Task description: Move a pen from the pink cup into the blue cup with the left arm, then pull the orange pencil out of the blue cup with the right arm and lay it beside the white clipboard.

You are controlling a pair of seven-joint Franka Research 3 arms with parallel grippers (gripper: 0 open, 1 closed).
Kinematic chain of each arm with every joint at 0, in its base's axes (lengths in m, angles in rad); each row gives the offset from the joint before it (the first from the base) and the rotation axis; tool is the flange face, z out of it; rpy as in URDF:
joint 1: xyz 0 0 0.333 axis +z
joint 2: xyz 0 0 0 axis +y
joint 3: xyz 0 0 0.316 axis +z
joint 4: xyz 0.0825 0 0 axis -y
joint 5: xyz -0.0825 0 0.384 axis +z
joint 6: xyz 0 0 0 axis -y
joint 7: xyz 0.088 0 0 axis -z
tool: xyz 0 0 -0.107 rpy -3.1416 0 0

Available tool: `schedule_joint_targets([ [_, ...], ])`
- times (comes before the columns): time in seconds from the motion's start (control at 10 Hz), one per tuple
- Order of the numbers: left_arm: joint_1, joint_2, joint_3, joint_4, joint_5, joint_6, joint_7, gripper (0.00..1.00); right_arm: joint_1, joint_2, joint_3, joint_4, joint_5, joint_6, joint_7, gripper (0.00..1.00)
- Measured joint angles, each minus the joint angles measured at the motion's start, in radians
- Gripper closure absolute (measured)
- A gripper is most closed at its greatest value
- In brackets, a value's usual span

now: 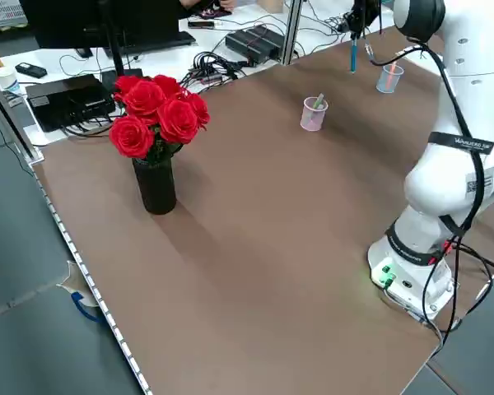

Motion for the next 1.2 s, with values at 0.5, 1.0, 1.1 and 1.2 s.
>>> schedule_joint_targets([
  [0.5, -0.192, 0.131, 0.028, 0.086, -0.002, 0.279, -0.268, 0.84, -0.001, 0.0, 0.002, 0.001, 0.018, 0.014, 0.0, 0.0],
  [1.0, -0.561, 0.203, 0.406, 0.121, -0.002, 0.516, -0.468, 0.84, 0.0, 0.0, 0.006, 0.001, 0.021, 0.014, 0.0, 0.0],
  [1.1, -0.573, 0.219, 0.412, 0.127, -0.002, 0.544, -0.482, 0.84, 0.0, 0.0, 0.008, 0.001, 0.021, 0.015, 0.0, 0.0],
  [1.2, -0.581, 0.233, 0.413, 0.138, -0.002, 0.554, -0.49, 0.84, 0.001, 0.0, 0.009, 0.001, 0.021, 0.015, 0.0, 0.0],
])
